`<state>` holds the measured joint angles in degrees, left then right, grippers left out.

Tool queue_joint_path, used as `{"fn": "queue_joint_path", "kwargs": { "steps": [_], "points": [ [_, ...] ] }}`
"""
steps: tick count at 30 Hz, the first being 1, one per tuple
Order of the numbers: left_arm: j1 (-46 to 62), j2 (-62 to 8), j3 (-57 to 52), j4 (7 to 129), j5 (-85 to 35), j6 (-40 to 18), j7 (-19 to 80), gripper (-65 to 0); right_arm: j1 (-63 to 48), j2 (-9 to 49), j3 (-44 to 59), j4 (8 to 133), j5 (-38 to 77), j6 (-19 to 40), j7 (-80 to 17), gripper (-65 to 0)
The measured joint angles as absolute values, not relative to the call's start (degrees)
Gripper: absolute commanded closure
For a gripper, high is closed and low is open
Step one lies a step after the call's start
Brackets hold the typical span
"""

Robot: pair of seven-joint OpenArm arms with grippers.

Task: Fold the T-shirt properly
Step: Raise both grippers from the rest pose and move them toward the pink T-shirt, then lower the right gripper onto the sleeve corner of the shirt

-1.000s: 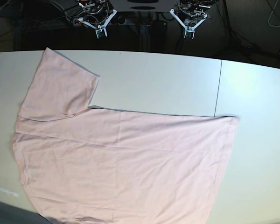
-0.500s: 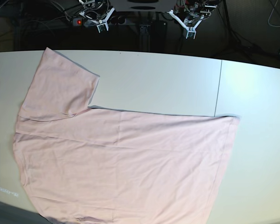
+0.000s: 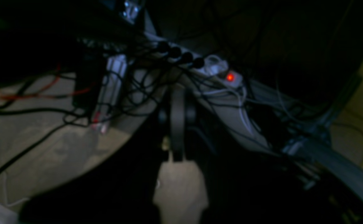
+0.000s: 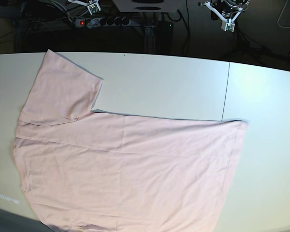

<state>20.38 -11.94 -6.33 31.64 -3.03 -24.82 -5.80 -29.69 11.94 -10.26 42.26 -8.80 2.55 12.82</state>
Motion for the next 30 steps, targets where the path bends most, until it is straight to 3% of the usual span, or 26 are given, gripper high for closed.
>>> {"fn": "queue_joint_path", "kwargs": {
  "steps": [16, 23, 30],
  "points": [
    [40.10, -16.45, -6.22, 68.16, -2.70, -25.41, -5.19, -1.3, -51.35, 27.51, -9.82, 79.79, -8.78, 2.81, 9.26, 0.0],
    [49.12, -20.16, -6.09, 87.18, 1.45, -25.58, -4.95, -1.6, -59.02, 33.26, -3.57, 95.15, -8.64, 2.83, 8.25, 0.0],
    [55.24, -23.59, -6.07, 102.59, 3.27, -25.65, -5.21, -1.6, -59.99, 38.59, 2.70, 105.16, -8.62, 2.81, 5.76, 0.0]
  ]
}}
